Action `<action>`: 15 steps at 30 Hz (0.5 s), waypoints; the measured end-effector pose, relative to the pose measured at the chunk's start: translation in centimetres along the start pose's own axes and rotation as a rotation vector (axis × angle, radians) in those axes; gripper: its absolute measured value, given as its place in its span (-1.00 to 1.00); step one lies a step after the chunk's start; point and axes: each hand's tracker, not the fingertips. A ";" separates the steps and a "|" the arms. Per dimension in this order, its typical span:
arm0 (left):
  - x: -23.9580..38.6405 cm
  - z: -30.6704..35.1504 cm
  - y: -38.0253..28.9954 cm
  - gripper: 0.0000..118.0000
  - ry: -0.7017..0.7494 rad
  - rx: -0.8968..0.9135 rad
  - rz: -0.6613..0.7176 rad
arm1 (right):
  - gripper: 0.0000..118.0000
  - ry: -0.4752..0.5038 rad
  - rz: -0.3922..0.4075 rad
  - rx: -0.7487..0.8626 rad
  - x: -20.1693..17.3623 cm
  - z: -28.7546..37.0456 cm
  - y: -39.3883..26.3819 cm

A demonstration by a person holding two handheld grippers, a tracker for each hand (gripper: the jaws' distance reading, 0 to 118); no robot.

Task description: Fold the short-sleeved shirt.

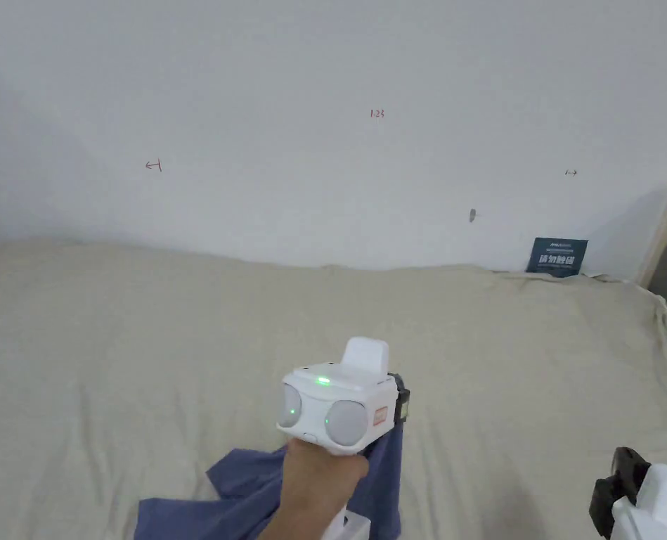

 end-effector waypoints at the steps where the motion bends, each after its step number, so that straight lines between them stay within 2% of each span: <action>1: 0.7 -1.0 -0.4 -1.00 -0.001 -0.021 0.007 | -1.00 -0.008 -0.001 -0.006 0.4 -0.1 -0.2; 7: 2.9 -3.4 -3.4 -1.00 -0.023 -0.130 0.025 | -1.00 -0.039 -0.003 -0.035 1.6 -0.5 -1.1; 9: 3.2 -3.8 -4.1 -0.91 -0.028 -0.144 0.019 | -1.00 -0.042 -0.001 -0.043 1.8 -0.6 -1.3; 12: 3.0 -4.2 -4.7 -0.58 -0.039 -0.157 0.033 | -1.00 -0.042 0.000 -0.052 1.8 -0.9 -1.5; 13: 2.8 -4.0 -4.9 -0.36 -0.044 -0.160 0.043 | -1.00 -0.041 0.001 -0.054 1.7 -0.9 -1.6; 14: 2.7 -3.7 -5.0 0.03 -0.045 -0.161 0.047 | -1.00 -0.038 0.002 -0.055 1.6 -1.2 -1.7; 15: 2.5 -3.4 -5.2 0.26 -0.040 -0.158 0.050 | -1.00 -0.036 0.005 -0.058 1.5 -1.2 -1.7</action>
